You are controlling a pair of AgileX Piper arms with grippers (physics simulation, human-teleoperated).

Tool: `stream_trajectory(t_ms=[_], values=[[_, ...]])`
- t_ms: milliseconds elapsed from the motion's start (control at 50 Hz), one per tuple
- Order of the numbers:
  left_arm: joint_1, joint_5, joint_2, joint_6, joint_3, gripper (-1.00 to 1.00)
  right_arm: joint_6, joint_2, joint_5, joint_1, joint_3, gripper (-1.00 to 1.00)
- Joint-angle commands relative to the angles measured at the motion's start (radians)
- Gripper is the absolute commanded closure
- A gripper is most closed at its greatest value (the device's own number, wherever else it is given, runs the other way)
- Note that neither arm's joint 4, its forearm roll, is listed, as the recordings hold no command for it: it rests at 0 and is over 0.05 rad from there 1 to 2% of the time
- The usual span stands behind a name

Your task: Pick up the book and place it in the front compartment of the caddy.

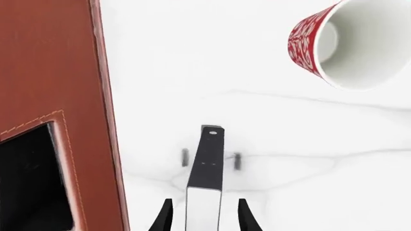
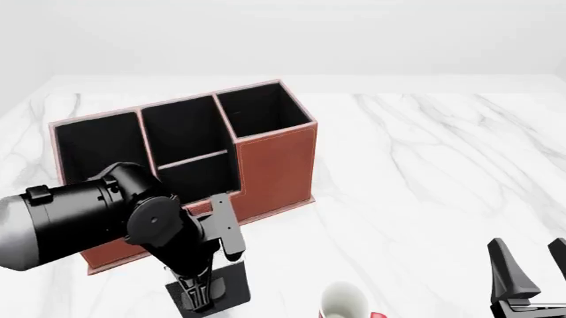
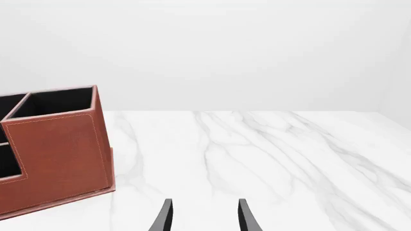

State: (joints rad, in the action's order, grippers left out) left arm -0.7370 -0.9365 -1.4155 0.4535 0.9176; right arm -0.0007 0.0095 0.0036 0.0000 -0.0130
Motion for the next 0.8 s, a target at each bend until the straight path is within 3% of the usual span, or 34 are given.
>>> stream_trajectory(t_ms=[20, 40, 120, 220, 260, 360, 400, 440, 460, 500, 580, 640, 660, 800], values=[[-0.032, 0.034, -0.061, -0.032, 0.004, -1.0, 0.001, -0.001, 0.0, 0.0, 0.001, -1.0], [-0.005, 0.04, -0.048, -0.004, -0.007, 1.0, 0.0, 0.0, 0.0, 0.0, 0.001, -1.0], [-0.007, 0.032, -0.055, -0.008, 0.004, 1.0, 0.0, -0.001, 0.0, 0.0, 0.001, -1.0], [0.035, 0.02, -0.036, 0.036, 0.009, 1.0, 0.0, -0.001, 0.0, 0.0, 0.001, -1.0], [0.083, 0.014, -0.006, 0.088, -0.001, 1.0, 0.0, -0.001, 0.0, 0.0, 0.001, -1.0], [0.088, -0.017, 0.008, 0.101, 0.019, 1.0, 0.0, -0.001, 0.0, 0.0, 0.001, -1.0], [0.131, -0.025, 0.04, 0.15, 0.01, 1.0, 0.001, -0.001, 0.0, 0.0, 0.001, -1.0], [0.102, -0.044, 0.028, 0.132, 0.032, 1.0, 0.0, -0.001, 0.0, 0.0, 0.001, -1.0], [0.147, -0.056, 0.061, 0.179, 0.026, 1.0, 0.0, -0.001, 0.0, 0.0, 0.001, -1.0], [0.155, -0.069, 0.071, 0.197, 0.029, 1.0, 0.0, 0.0, 0.0, 0.0, 0.001, -1.0], [0.251, -0.1, 0.154, 0.308, 0.012, 1.0, 0.001, 0.0, 0.0, 0.0, 0.001, -1.0], [0.282, -0.128, 0.185, 0.344, 0.026, 1.0, 0.001, -0.001, 0.0, 0.0, 0.001, -1.0], [0.332, -0.135, 0.231, 0.397, 0.01, 1.0, 0.0, -0.001, 0.0, 0.0, 0.001, -1.0], [0.396, -0.169, 0.291, 0.46, 0.02, 1.0, 0.0, -0.001, 0.0, 0.0, 0.001, -1.0]])
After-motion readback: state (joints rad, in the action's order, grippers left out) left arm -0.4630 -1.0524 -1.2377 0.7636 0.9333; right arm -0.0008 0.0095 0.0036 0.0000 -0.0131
